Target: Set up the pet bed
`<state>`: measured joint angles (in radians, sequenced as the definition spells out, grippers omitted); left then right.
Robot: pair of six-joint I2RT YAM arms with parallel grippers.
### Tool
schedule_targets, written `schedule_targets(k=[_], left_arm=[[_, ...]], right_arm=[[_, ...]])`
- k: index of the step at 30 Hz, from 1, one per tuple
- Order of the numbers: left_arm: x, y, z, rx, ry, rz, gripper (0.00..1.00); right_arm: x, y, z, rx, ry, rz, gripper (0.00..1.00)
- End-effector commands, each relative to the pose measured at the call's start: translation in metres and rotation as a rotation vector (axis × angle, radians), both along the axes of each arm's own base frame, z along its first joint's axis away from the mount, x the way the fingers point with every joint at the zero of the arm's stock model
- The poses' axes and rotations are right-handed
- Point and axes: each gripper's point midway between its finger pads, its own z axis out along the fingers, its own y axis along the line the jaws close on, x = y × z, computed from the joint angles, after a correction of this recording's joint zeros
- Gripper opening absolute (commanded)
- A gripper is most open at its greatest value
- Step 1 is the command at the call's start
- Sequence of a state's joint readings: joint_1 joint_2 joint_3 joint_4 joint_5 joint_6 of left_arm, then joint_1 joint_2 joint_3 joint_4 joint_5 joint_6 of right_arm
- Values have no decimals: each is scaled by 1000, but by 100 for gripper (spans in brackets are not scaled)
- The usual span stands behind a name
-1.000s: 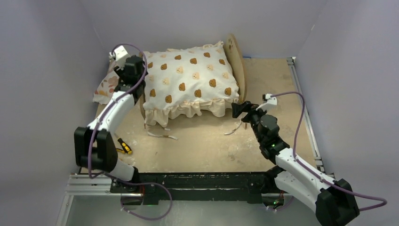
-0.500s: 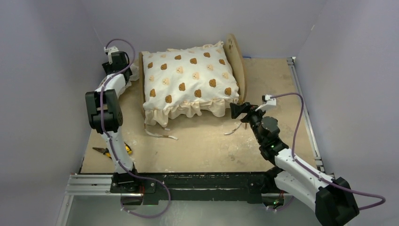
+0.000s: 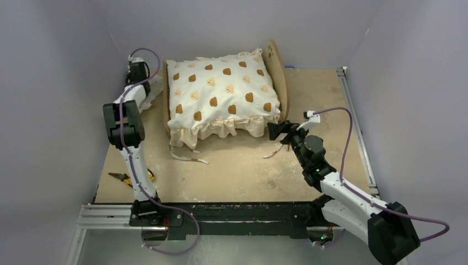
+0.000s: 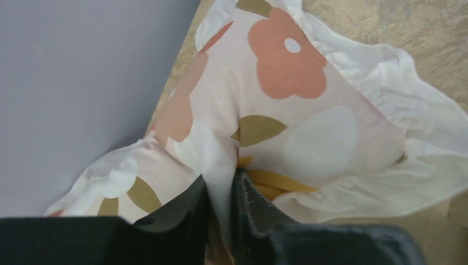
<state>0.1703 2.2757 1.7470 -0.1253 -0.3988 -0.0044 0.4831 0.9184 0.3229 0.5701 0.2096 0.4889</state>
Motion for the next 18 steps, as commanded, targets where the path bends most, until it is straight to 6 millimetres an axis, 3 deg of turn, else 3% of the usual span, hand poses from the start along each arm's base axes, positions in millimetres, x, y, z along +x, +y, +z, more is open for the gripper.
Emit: schedule_targets(k=[1, 2, 4, 9, 13, 18], left_arm=[[-19, 13, -9, -211, -1, 31, 7], [-19, 14, 1, -238, -35, 46, 1], [-21, 16, 26, -292, -116, 87, 0], [-21, -4, 121, -472, -396, 140, 0], [-35, -41, 202, -704, -574, 115, 0], [-68, -111, 270, -940, -724, -26, 0]], right_arm=[[1, 4, 13, 4, -52, 21, 99], [1, 4, 14, 4, -53, 24, 99], [0, 7, 16, 5, -58, 40, 98], [-7, 18, 29, 10, -93, 110, 95], [-14, 29, 53, 15, -152, 158, 96], [-21, 54, 84, 12, -210, 227, 97]])
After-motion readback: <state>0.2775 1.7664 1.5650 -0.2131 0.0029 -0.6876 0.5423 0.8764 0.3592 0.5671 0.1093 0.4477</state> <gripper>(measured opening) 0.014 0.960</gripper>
